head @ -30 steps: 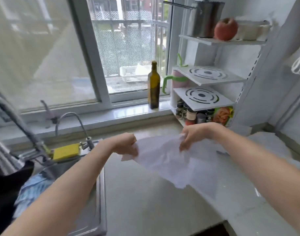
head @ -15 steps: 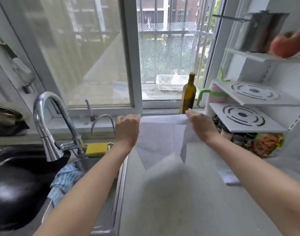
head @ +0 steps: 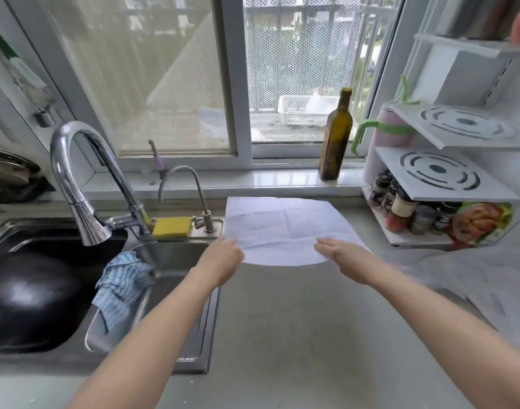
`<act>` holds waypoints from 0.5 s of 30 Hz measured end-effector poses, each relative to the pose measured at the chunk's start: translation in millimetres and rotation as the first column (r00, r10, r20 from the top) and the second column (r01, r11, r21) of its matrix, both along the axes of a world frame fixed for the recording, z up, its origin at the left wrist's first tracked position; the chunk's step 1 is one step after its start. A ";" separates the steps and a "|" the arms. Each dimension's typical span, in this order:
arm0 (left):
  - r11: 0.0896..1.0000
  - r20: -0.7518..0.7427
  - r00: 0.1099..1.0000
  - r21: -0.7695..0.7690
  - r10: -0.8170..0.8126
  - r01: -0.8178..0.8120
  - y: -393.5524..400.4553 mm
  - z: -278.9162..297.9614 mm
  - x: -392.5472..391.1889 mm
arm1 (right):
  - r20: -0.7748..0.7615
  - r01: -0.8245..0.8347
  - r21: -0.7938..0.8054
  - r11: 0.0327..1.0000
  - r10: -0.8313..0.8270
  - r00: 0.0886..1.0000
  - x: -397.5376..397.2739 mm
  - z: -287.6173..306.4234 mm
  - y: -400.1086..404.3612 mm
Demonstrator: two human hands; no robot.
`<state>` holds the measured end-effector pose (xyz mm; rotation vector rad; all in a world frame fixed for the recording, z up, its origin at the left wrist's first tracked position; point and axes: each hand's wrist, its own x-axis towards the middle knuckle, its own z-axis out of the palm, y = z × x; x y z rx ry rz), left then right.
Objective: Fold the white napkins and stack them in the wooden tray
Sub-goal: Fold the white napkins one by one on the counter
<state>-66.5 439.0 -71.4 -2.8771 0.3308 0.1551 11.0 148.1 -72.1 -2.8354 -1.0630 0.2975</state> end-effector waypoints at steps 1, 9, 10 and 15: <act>1.000 -0.037 0.999 0.008 0.002 -0.002 -3.6 -11.4 -7.1 | -0.066 0.027 -0.026 0.999 -0.029 0.997 -8.5 -14.3 -1.4; 0.975 -0.460 0.865 0.004 0.200 -0.223 -33.0 -70.4 -60.9 | -0.250 -0.088 -0.379 0.921 -0.010 0.968 -58.7 -92.3 -10.5; 0.968 -0.511 0.830 0.020 0.225 -0.250 -36.4 -73.2 -65.0 | -0.272 -0.144 -0.404 0.903 0.032 0.962 -63.7 -98.8 -11.1; 0.954 -0.579 0.767 0.069 0.275 -0.290 -44.7 -71.9 -74.2 | -0.427 -0.016 -0.401 0.916 -0.171 0.888 -81.0 -103.8 -12.8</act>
